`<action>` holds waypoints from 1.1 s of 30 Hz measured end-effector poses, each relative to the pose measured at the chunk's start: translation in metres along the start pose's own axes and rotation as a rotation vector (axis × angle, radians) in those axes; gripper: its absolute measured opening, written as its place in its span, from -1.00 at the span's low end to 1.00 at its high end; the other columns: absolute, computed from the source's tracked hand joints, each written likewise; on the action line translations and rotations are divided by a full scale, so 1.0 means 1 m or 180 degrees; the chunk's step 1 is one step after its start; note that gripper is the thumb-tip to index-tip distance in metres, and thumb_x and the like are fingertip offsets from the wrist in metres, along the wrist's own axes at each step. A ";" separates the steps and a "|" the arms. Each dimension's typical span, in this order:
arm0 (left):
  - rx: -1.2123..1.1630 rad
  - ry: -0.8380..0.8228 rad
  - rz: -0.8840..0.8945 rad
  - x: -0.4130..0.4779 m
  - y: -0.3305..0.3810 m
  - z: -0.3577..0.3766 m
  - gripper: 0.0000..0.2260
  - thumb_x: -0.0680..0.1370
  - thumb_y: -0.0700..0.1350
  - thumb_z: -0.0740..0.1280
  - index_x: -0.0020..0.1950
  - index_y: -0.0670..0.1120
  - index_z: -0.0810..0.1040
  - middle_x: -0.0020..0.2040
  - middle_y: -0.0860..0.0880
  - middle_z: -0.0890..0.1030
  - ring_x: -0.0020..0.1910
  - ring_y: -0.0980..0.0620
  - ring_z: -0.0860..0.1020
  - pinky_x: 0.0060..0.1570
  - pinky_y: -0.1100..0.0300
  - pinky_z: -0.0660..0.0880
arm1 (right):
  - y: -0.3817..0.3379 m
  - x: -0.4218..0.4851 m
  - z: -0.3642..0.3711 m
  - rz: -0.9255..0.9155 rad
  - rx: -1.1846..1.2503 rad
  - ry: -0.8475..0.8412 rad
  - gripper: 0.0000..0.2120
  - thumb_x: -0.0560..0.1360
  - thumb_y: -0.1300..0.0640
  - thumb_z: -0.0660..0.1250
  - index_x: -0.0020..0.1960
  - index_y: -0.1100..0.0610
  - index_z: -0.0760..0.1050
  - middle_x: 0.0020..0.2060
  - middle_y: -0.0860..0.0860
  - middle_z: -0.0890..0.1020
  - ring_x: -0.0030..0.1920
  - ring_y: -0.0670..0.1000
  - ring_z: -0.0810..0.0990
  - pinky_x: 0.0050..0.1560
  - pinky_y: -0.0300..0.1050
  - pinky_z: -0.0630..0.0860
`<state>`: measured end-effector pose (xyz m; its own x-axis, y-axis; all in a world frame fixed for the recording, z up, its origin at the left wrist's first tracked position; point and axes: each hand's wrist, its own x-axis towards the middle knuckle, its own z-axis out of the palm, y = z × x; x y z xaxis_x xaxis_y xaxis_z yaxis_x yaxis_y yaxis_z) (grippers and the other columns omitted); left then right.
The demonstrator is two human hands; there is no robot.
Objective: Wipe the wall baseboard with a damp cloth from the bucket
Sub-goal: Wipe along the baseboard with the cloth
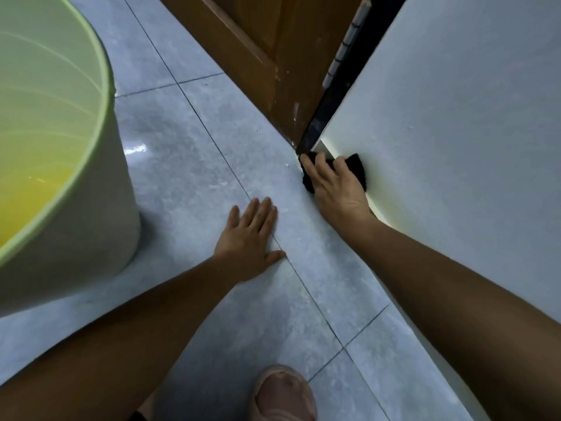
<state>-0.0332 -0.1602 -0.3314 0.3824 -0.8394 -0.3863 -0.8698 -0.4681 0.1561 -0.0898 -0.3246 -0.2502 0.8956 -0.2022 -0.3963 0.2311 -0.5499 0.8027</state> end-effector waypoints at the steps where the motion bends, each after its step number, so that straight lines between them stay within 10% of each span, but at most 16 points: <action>1: 0.0027 -0.0018 0.0007 0.000 0.000 -0.001 -0.23 0.55 0.33 -0.09 0.52 -0.11 -0.33 0.54 -0.10 -0.32 0.52 -0.10 -0.30 0.48 -0.13 -0.20 | -0.003 -0.003 0.002 -0.0004 -0.0069 -0.0028 -0.50 0.64 0.10 -0.09 0.54 0.22 -0.06 0.52 0.16 -0.17 0.48 0.16 -0.03 0.35 0.01 0.15; 10: 0.0096 0.0046 0.0041 0.000 -0.001 0.001 -0.22 0.54 0.35 -0.11 0.52 -0.11 -0.34 0.54 -0.11 -0.32 0.53 -0.12 -0.29 0.49 -0.14 -0.19 | -0.012 -0.036 0.034 -0.0262 -0.0469 0.0181 -0.55 0.57 0.11 0.12 0.45 0.12 0.28 0.36 0.06 0.34 0.22 0.10 0.35 0.03 0.11 0.18; 22: 0.0115 0.0046 0.0038 0.000 0.000 0.002 -0.21 0.53 0.35 -0.10 0.53 -0.11 -0.32 0.55 -0.10 -0.31 0.53 -0.11 -0.28 0.48 -0.13 -0.19 | -0.001 0.017 0.007 0.0036 -0.0574 0.0194 -0.51 0.61 -0.02 0.10 0.50 0.10 0.21 0.44 0.11 0.19 0.34 0.18 0.18 0.24 0.04 0.23; 33: 0.0114 0.0092 0.0078 -0.002 0.001 0.004 -0.22 0.53 0.35 -0.10 0.53 -0.12 -0.32 0.55 -0.12 -0.30 0.53 -0.13 -0.28 0.49 -0.14 -0.17 | 0.013 -0.009 0.002 0.0259 0.0049 0.0341 -0.78 0.54 0.08 0.21 0.07 0.00 0.60 0.03 -0.01 0.51 -0.04 0.08 0.49 -0.15 -0.06 0.36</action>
<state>-0.0358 -0.1578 -0.3346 0.3692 -0.8584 -0.3563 -0.8895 -0.4375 0.1323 -0.0955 -0.3314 -0.2369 0.9468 -0.1594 -0.2796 0.1509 -0.5476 0.8230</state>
